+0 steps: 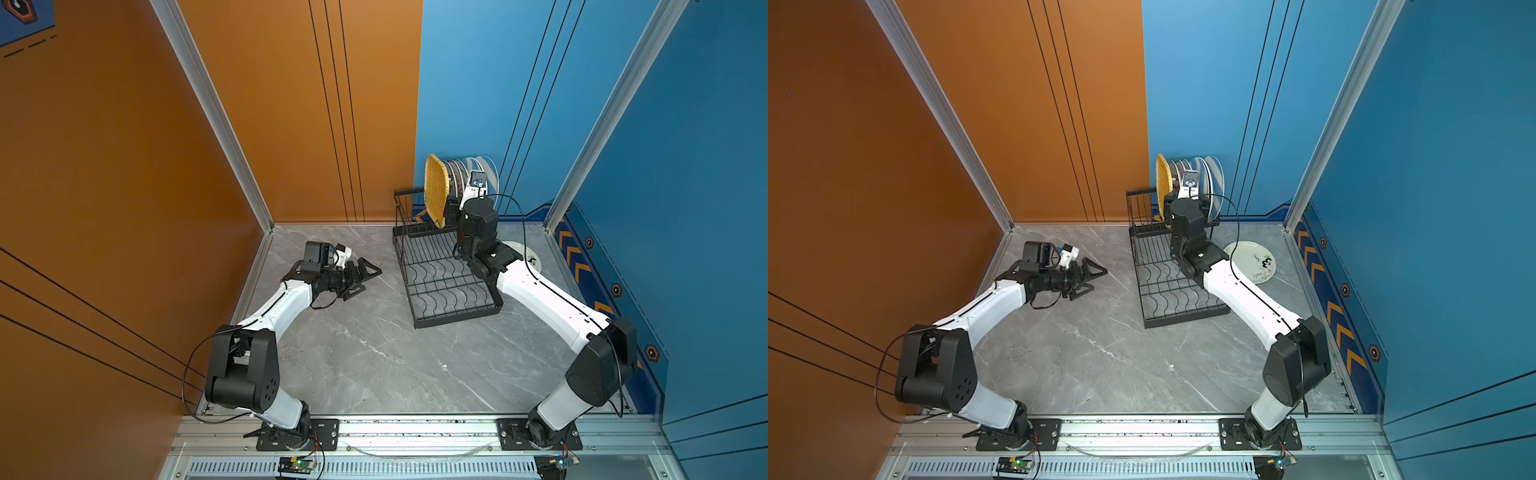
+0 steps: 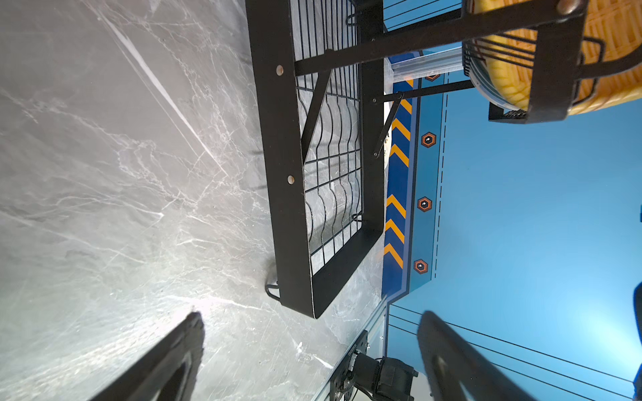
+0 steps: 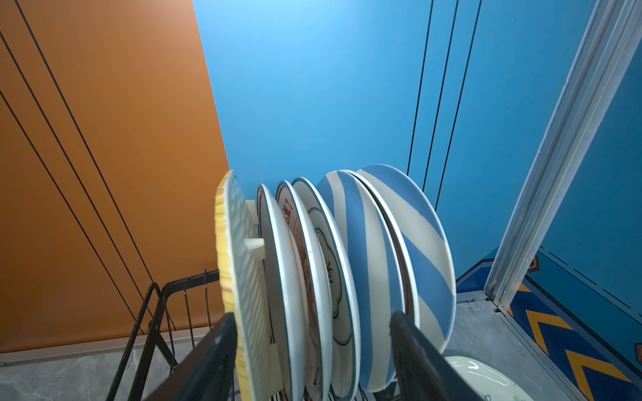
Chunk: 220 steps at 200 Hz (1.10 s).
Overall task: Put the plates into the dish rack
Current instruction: 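Open right gripper and withdraw it from the tray toward the floral plate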
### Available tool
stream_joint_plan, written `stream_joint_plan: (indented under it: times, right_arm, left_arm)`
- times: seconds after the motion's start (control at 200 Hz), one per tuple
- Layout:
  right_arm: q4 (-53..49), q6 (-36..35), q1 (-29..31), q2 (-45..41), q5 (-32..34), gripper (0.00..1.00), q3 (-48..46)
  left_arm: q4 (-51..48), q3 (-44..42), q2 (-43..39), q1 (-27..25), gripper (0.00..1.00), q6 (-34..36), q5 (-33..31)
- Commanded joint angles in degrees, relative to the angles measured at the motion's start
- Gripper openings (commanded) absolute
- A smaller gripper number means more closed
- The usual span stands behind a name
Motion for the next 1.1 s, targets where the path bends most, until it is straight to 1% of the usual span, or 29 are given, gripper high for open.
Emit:
stream_joint_plan:
  times: [0.0, 0.115, 0.295, 0.501, 0.576, 0.631, 0.676, 0.806, 0.911, 0.966, 1.096]
  right_arm:
    - [-2.77, 2.5, 0.35, -3.45, -0.21, 0.71, -1.73]
    - [-6.15, 4.75, -0.14, -6.58, -0.61, 0.75, -3.68]
    - [-15.98, 11.07, -2.46, -12.92, -3.24, 0.75, -7.56]
    - [-27.21, 20.43, -8.64, -21.02, -8.35, 0.76, -14.44]
    - [-30.01, 23.43, -12.37, -23.11, -12.48, 0.77, -17.0]
    - [-32.3, 25.93, -15.97, -23.76, -16.15, 0.77, -18.2]
    - [-34.05, 27.83, -19.25, -23.61, -19.67, 0.79, -18.97]
    - [-35.36, 31.48, -28.09, -21.72, -30.4, 0.81, -21.79]
    - [-35.67, 33.52, -34.06, -17.92, -37.9, 0.83, -23.4]
    - [-35.51, 33.74, -36.4, -16.26, -40.56, 0.83, -23.78]
    - [-33.0, 34.42, -40.79, -12.38, -44.56, 0.85, -25.29]
  left_arm:
    - [0.84, -0.3, 0.83, -0.21, 0.97, -0.36, 0.44]
    - [0.83, -0.26, 0.68, -0.26, 0.97, -0.15, 0.08]
    - [0.76, -0.29, 0.54, -0.55, 0.97, 0.54, -1.06]
    - [0.58, -0.29, 1.17, -1.17, 0.98, 0.79, -1.42]
    - [0.58, -0.35, 1.44, -1.42, 0.98, 1.08, -1.54]
    - [0.58, -0.37, 1.61, -1.46, 0.98, 1.26, -1.6]
    - [0.59, -0.42, 1.88, -1.57, 0.98, 1.42, -1.55]
    - [0.55, -0.46, 2.42, -2.01, 0.98, 1.85, -1.73]
    - [0.53, -0.31, 2.86, -2.35, 0.99, 2.04, -1.9]
    - [0.58, -0.24, 2.89, -2.47, 0.99, 2.06, -2.1]
    - [0.39, 0.04, 3.23, -2.96, 0.99, 2.31, -2.46]
